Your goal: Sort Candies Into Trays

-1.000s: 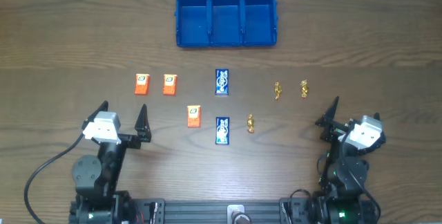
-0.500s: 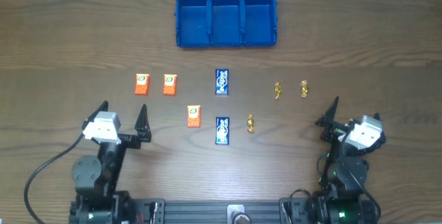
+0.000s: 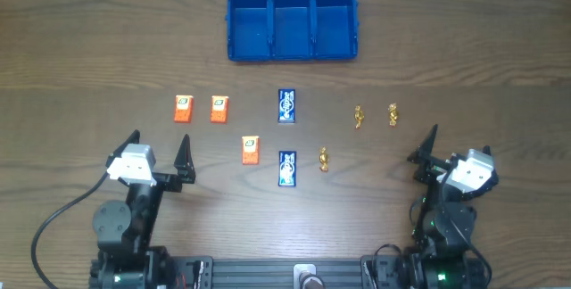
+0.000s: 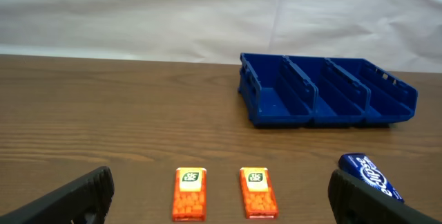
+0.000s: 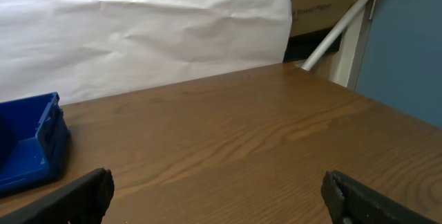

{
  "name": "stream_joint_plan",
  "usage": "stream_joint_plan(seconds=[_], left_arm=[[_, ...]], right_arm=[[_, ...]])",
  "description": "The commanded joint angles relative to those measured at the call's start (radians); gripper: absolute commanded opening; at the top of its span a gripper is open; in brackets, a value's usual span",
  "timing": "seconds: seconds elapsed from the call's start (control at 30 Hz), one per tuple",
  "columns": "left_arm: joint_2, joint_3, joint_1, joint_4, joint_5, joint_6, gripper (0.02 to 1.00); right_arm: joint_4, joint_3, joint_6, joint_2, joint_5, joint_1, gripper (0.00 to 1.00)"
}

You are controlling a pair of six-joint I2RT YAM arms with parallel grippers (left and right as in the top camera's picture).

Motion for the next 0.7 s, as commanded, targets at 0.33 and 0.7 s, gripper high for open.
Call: stream_joint_plan(seconds=[0.33, 0.7], left_arm=[[0.004, -0.021, 0.006, -0.030, 0.014, 0.011, 0.998], [-0.016, -0.021, 0.006, -0.031, 0.014, 0.011, 0.998]], right_arm=[[-0.006, -0.003, 0.008, -0.002, 0.027, 0.000, 0.998], [-0.006, -0.003, 0.008, -0.002, 0.027, 0.000, 0.998]])
